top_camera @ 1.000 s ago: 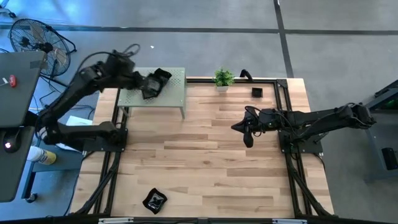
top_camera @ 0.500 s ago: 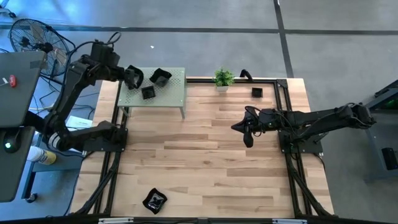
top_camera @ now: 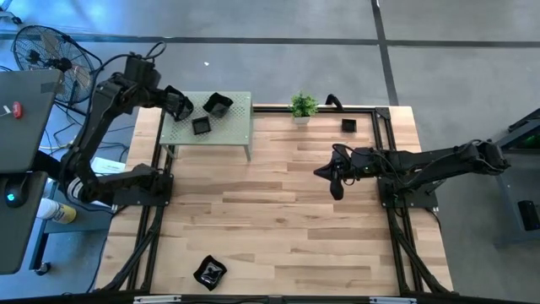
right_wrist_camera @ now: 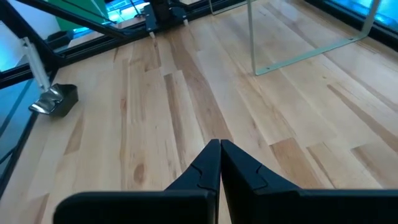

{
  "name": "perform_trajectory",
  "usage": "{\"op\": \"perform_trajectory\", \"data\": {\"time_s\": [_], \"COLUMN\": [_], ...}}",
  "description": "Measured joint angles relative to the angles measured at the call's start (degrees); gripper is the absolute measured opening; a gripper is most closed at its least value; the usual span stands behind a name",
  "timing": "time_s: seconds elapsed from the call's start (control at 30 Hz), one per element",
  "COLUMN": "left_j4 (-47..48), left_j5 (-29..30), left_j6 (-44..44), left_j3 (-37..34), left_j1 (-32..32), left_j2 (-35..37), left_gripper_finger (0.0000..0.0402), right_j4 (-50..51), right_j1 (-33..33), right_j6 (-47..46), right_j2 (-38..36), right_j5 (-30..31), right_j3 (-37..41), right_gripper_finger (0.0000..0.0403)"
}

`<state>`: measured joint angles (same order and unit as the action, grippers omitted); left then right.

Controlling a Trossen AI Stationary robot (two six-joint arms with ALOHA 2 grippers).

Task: Pick & Place Mini shaped plates
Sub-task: Stack the black leaf-shaped plate on top of the stacked black leaf-shaped plate on the shelf

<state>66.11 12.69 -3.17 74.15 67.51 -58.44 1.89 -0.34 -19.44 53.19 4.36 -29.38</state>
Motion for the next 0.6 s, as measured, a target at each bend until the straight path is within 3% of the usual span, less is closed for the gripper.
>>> {"op": "perform_trajectory", "data": {"time_s": [0.3,0.6], "left_j4": [0.0,-0.62], "left_j5": [0.29,2.48], "left_j6": [0.1,-4.17], "left_j3": [0.0,-2.07], "left_j1": [-0.02,-0.71], "left_j2": [-0.06,0.09], "left_gripper_finger": [0.0,0.0], "right_j4": [0.0,-1.54], "right_j1": [-0.02,-0.01], "right_j6": [0.0,0.0], "right_j2": [0.0,0.0], "right_j5": [4.4,4.73], "right_j3": [-0.01,-0.01], "right_gripper_finger": [0.0007,0.0007]}}
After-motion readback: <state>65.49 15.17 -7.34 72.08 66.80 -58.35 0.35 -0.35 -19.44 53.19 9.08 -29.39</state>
